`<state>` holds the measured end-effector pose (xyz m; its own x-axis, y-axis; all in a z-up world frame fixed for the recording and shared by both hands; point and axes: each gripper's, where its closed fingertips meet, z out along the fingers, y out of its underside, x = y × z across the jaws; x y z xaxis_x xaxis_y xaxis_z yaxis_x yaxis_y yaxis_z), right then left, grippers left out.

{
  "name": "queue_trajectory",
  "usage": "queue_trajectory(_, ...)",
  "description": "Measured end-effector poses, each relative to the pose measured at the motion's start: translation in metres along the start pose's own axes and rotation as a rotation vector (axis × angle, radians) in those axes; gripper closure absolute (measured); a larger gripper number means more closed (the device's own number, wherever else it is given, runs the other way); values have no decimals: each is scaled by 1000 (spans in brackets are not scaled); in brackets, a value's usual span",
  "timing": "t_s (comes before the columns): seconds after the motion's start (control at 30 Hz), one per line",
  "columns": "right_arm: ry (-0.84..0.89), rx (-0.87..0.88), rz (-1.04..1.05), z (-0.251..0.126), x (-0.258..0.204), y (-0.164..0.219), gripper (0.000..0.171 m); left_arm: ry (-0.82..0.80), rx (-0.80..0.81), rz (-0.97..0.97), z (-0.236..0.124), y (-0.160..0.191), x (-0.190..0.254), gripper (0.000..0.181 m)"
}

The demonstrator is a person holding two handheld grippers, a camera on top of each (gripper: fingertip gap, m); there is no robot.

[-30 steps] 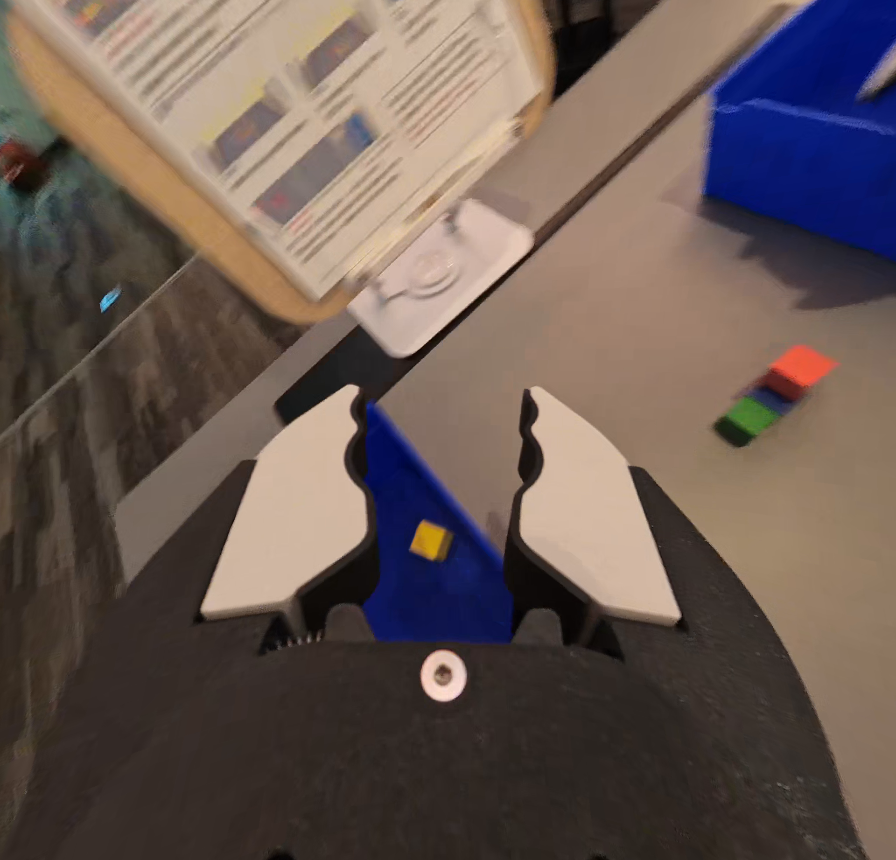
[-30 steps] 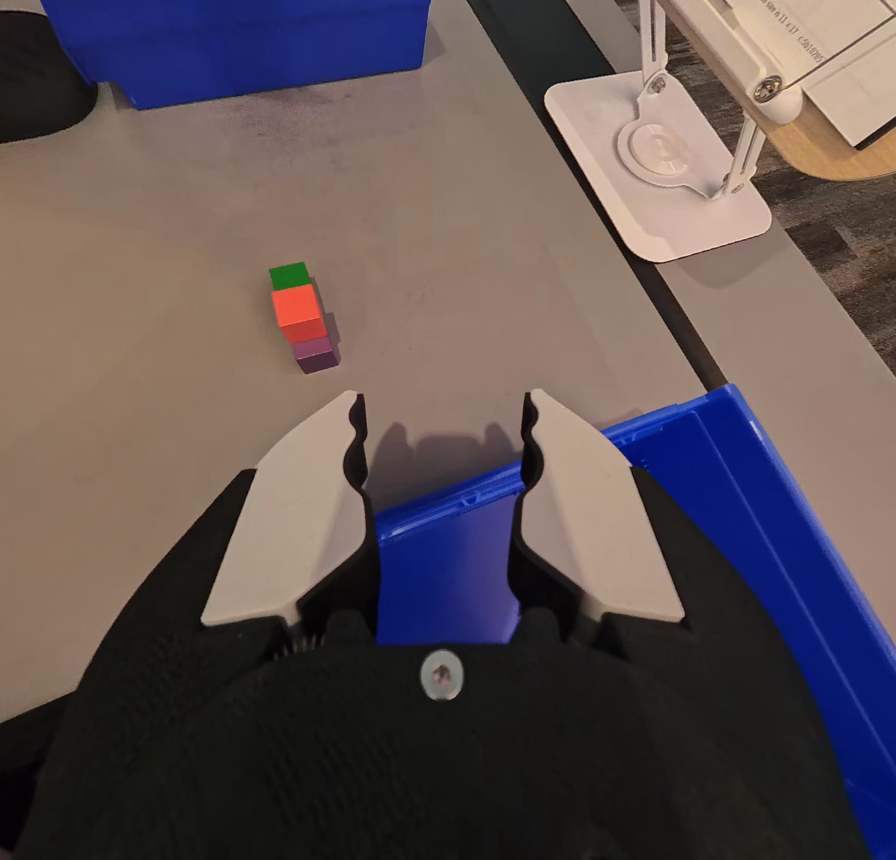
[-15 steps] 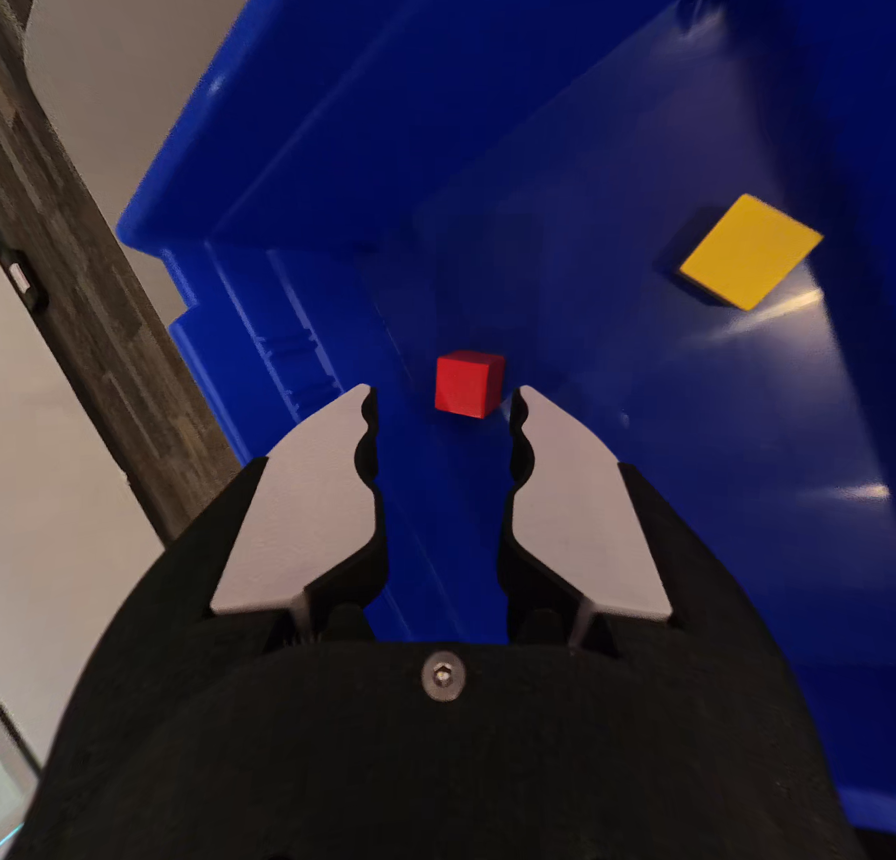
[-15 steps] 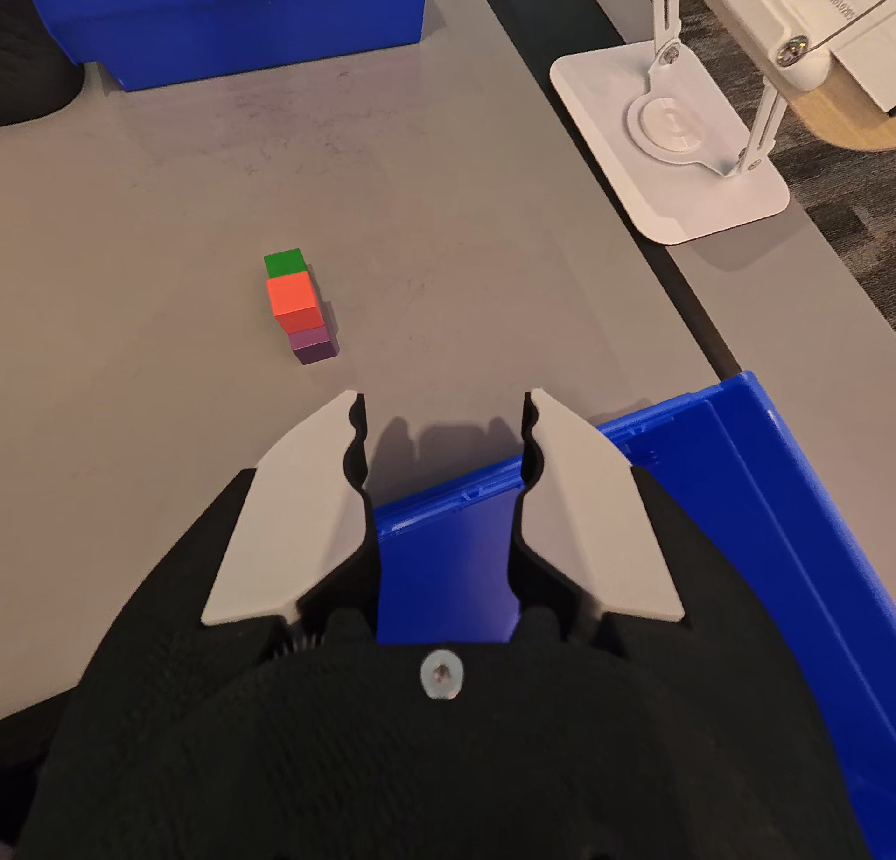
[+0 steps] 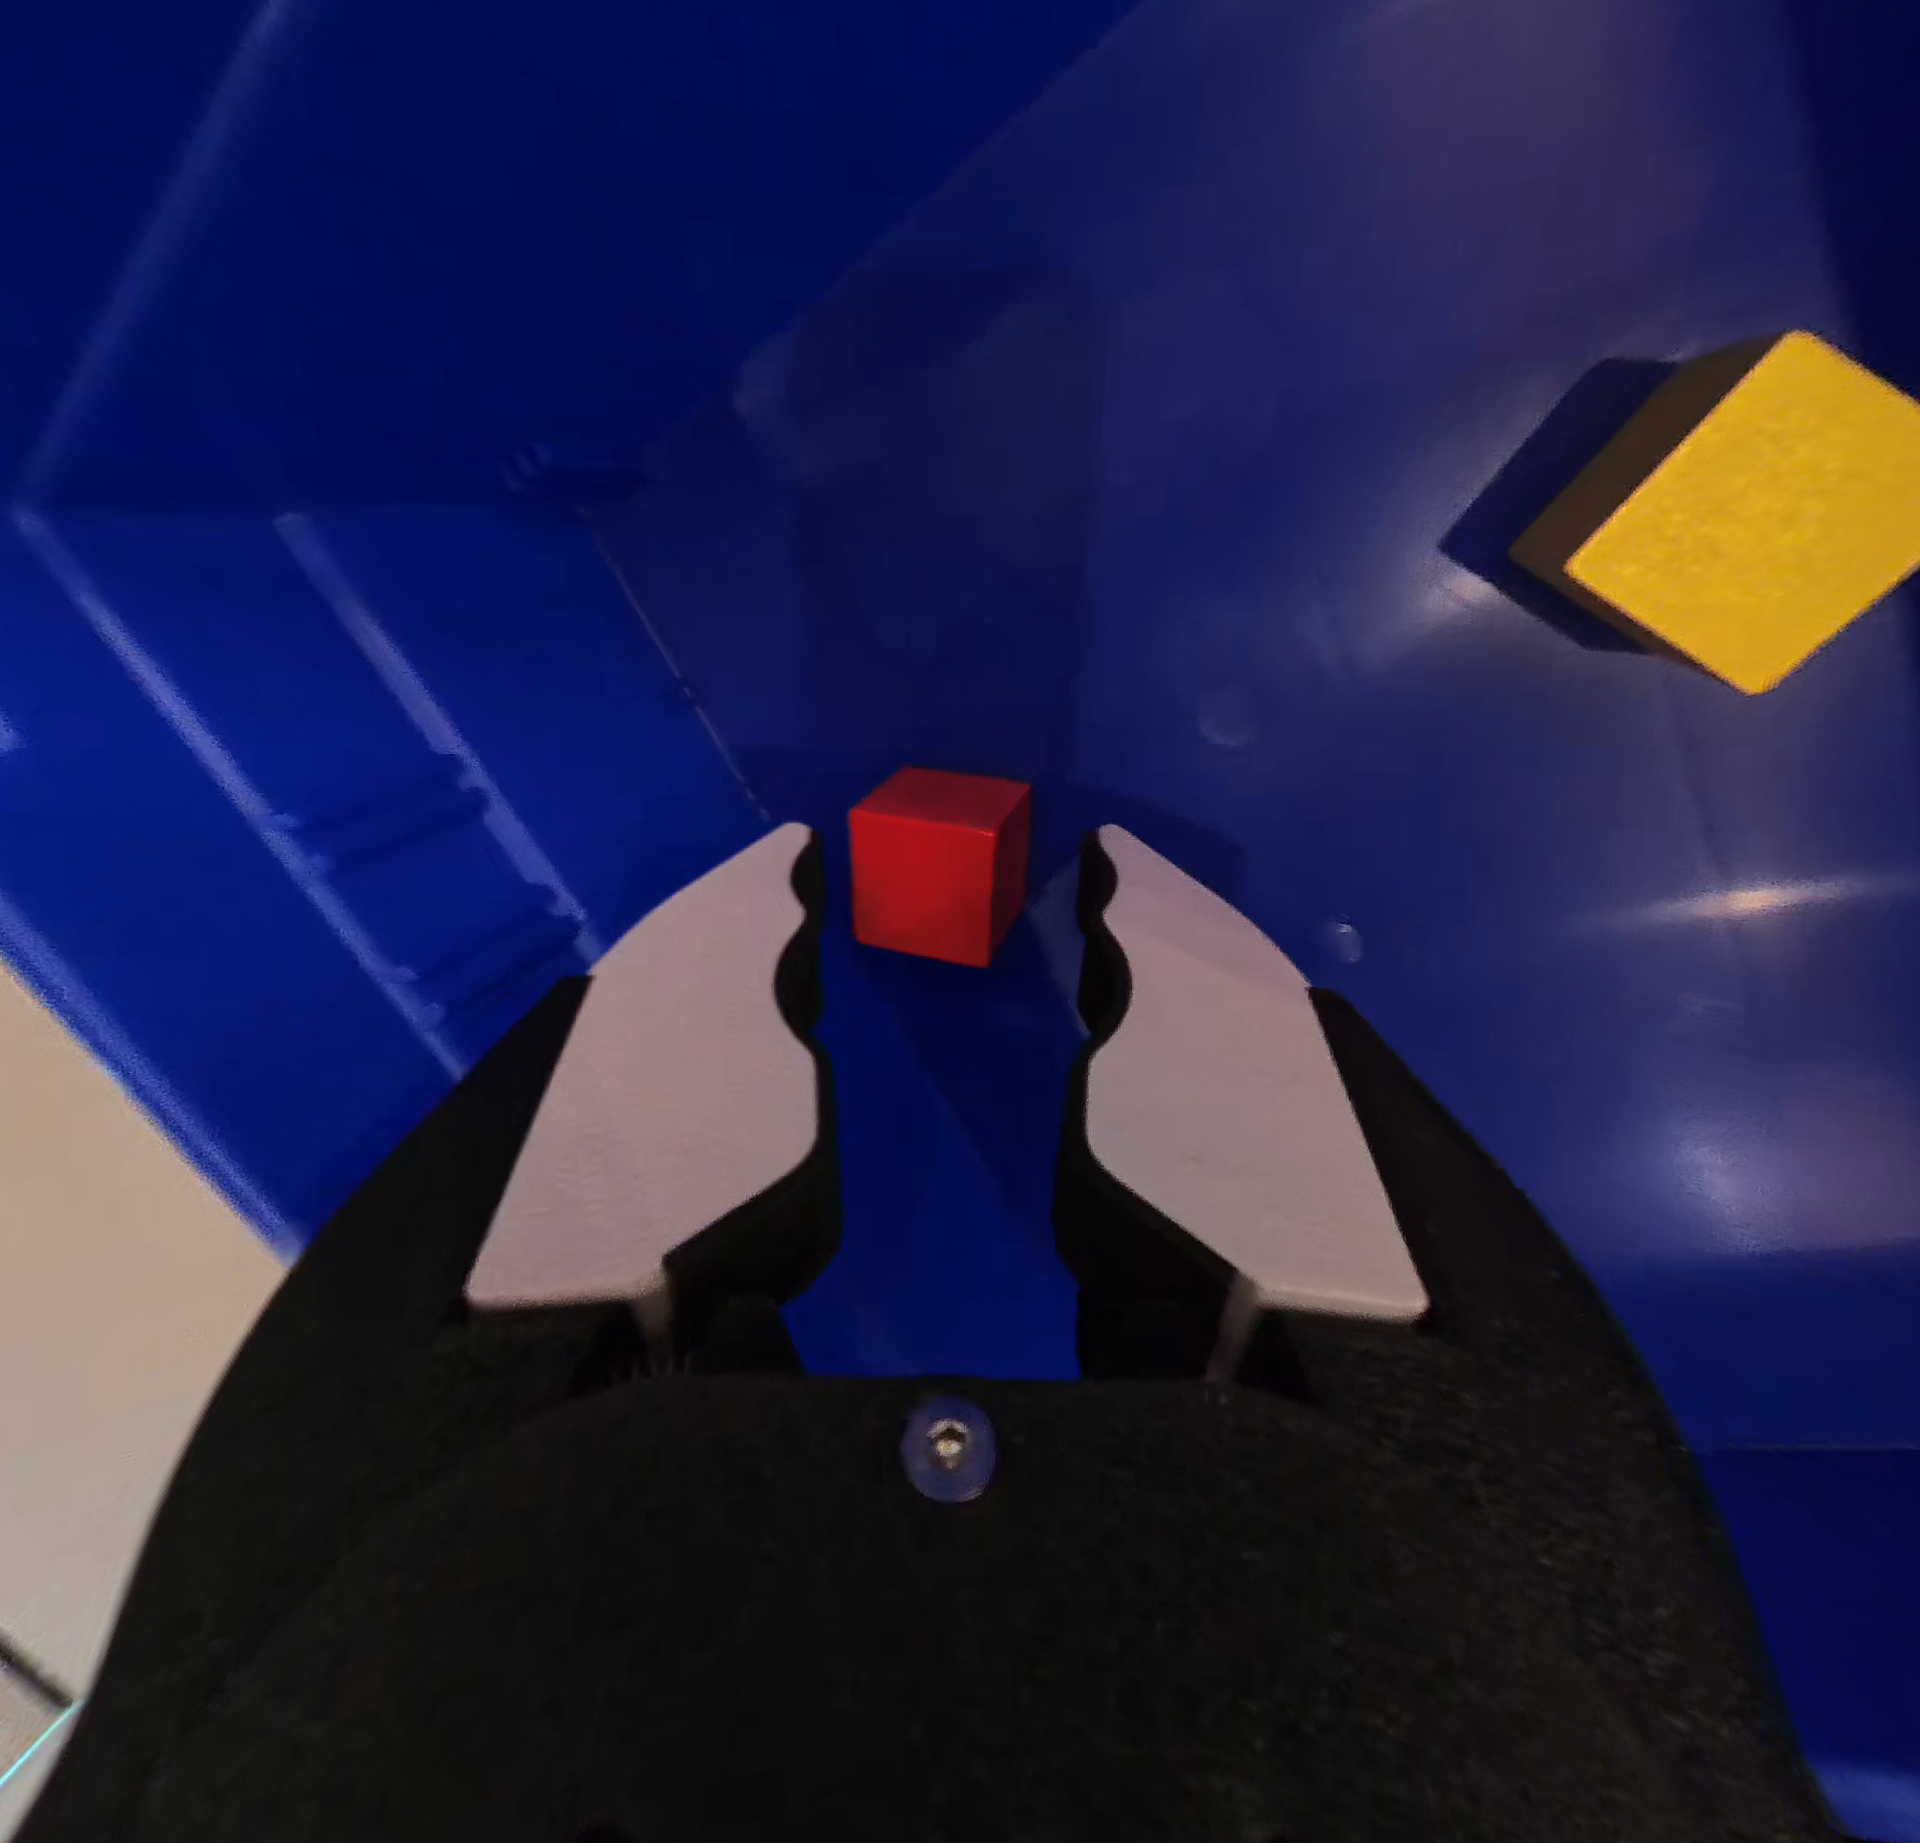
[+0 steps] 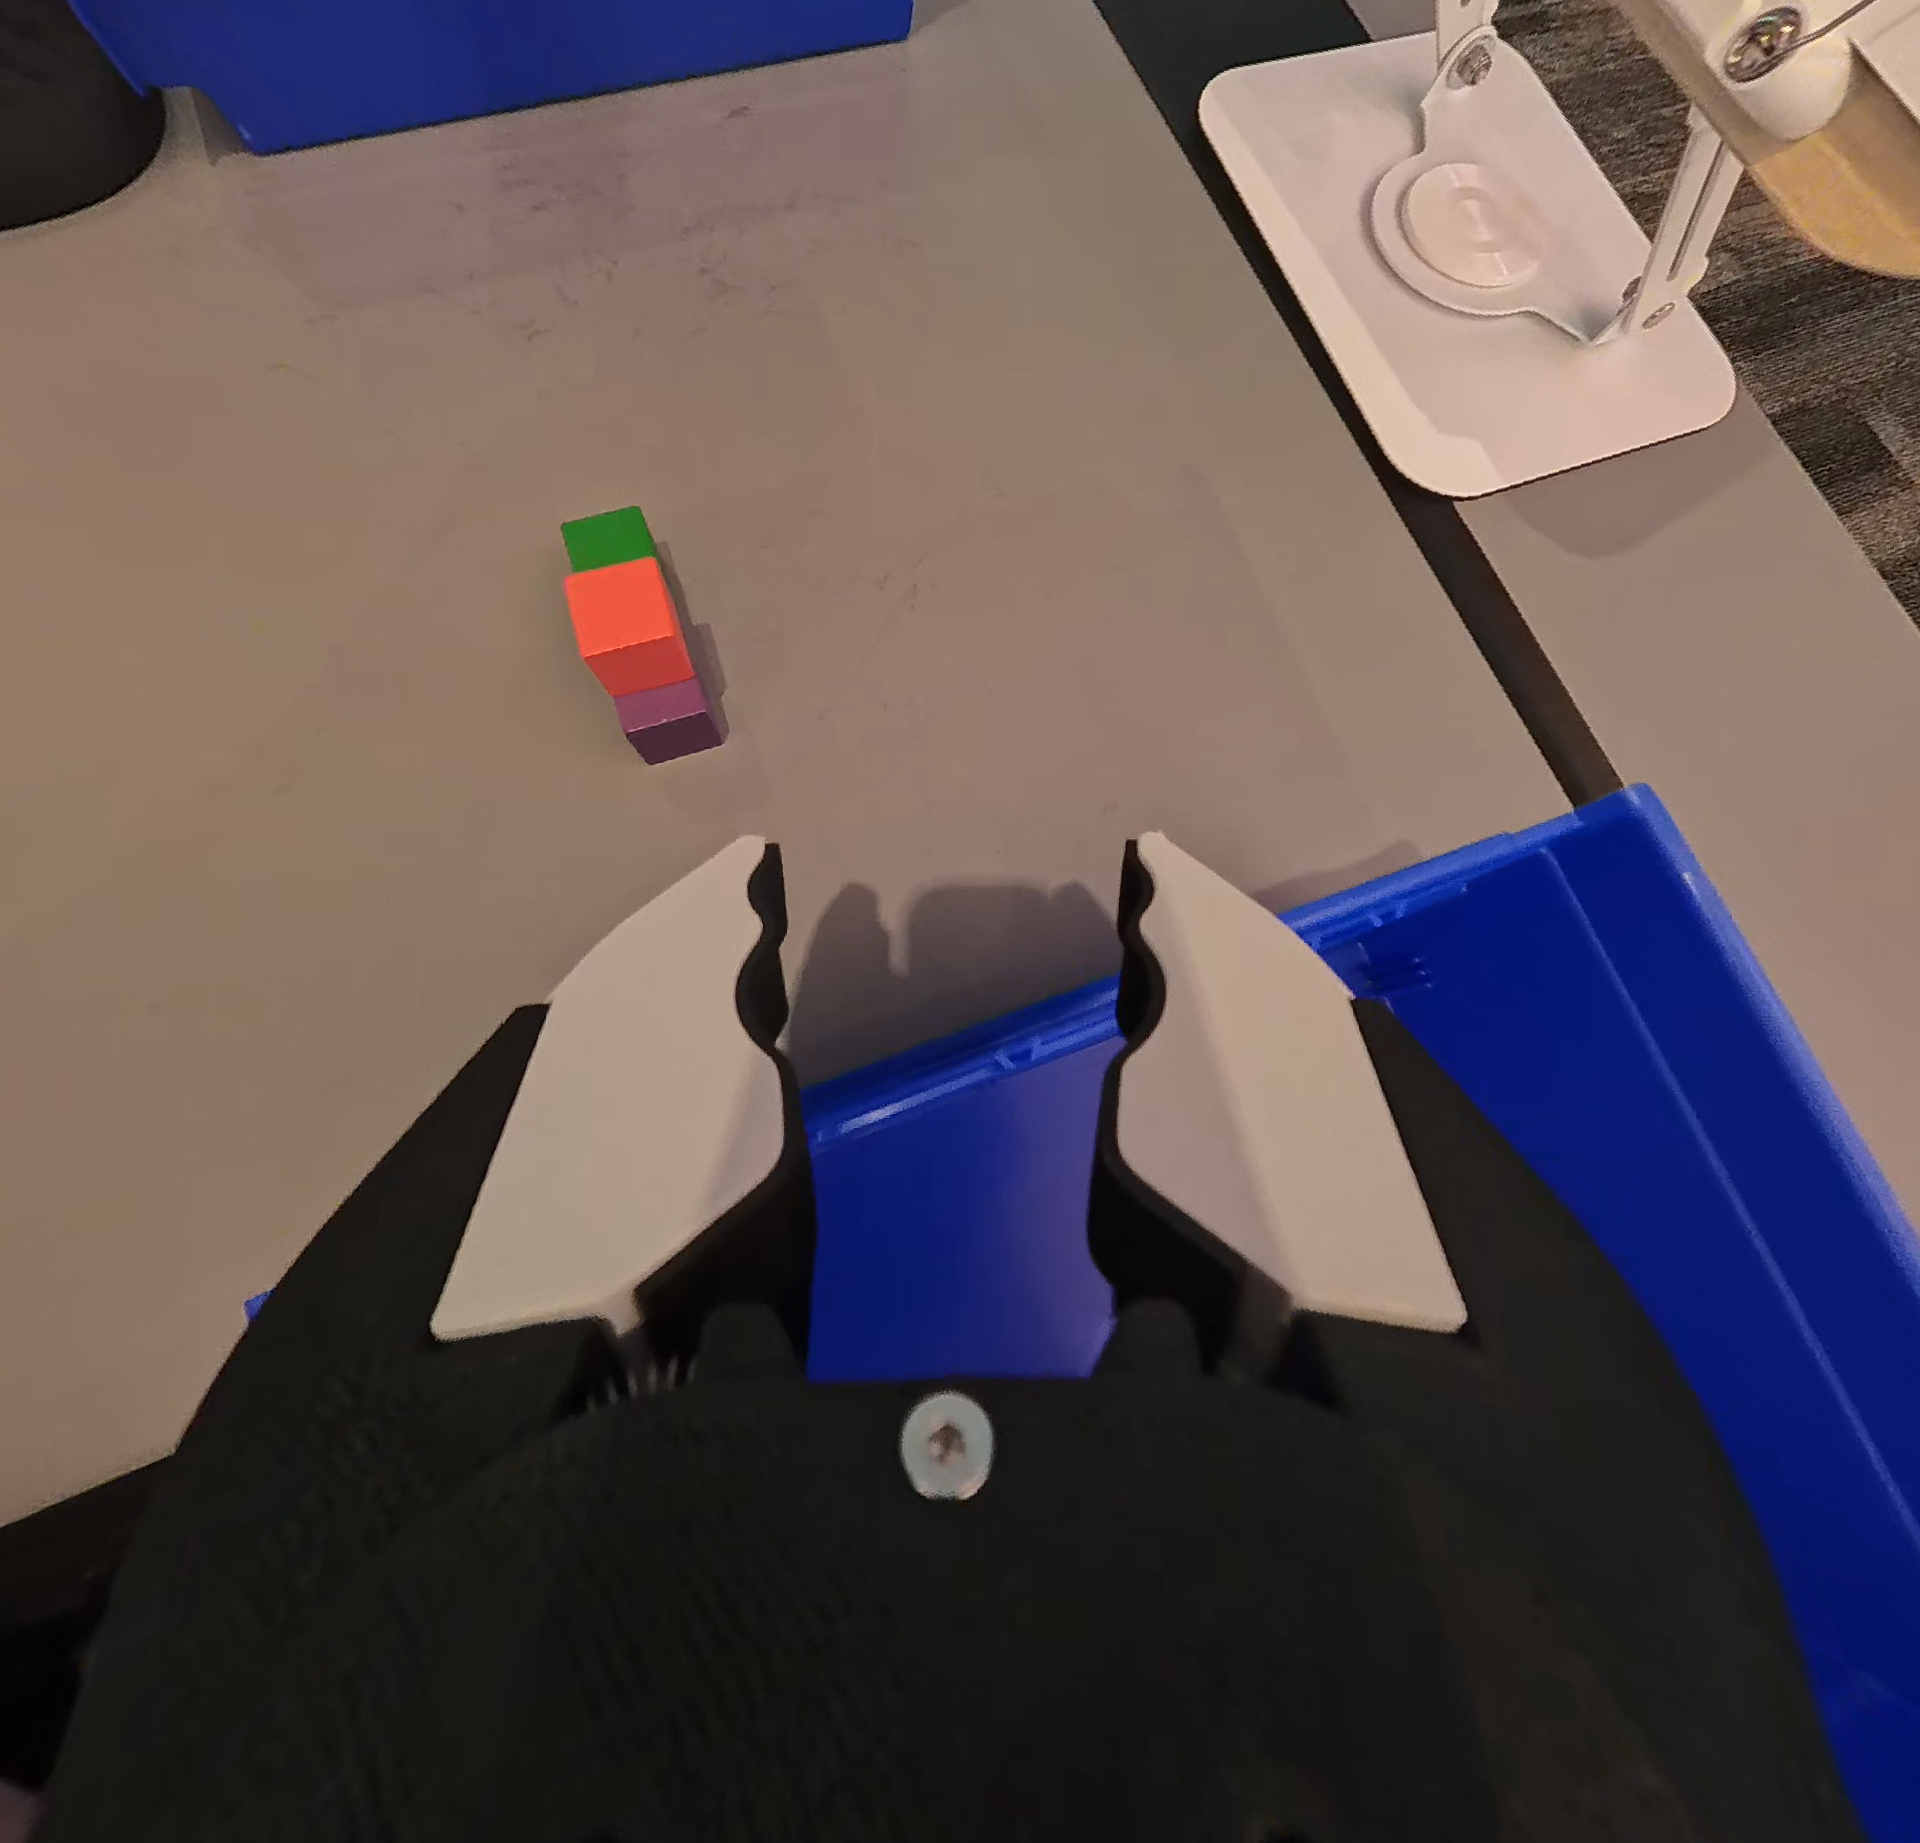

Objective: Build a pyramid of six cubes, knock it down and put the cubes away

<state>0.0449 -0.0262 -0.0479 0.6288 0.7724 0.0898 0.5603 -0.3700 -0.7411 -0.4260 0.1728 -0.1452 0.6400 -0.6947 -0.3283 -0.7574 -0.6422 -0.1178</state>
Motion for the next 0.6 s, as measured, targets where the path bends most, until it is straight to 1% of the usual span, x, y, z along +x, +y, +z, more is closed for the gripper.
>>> queue_trajectory(0.1, -1, -2, 0, 1, 0, 0, 108, 36, -2, 0, 1, 3, 5, 149)
queue_trajectory(0.23, -4, -6, -1, 1, 0, 1, 108, 117, 0, 51, -6, 8, 22, 151)
queue_trajectory(0.33, -6, -7, -2, 1, -1, 1, 108, 186, 26, 131, -14, 5, 43, 152)
queue_trajectory(0.4, -7, -9, -3, 1, -1, 1, 108, 190, 32, 163, -15, 3, 49, 152)
queue_trajectory(0.47, -7, -10, -4, 1, -2, 1, 108, 181, -9, 158, -12, 7, 49, 148)
queue_trajectory(0.53, -8, -8, -4, 1, -2, 1, 108, 179, -10, 151, -12, 7, 49, 137)
queue_trajectory(0.6, -8, -8, -5, 1, -2, 1, 108, 191, 8, 174, -13, 5, 51, 151)
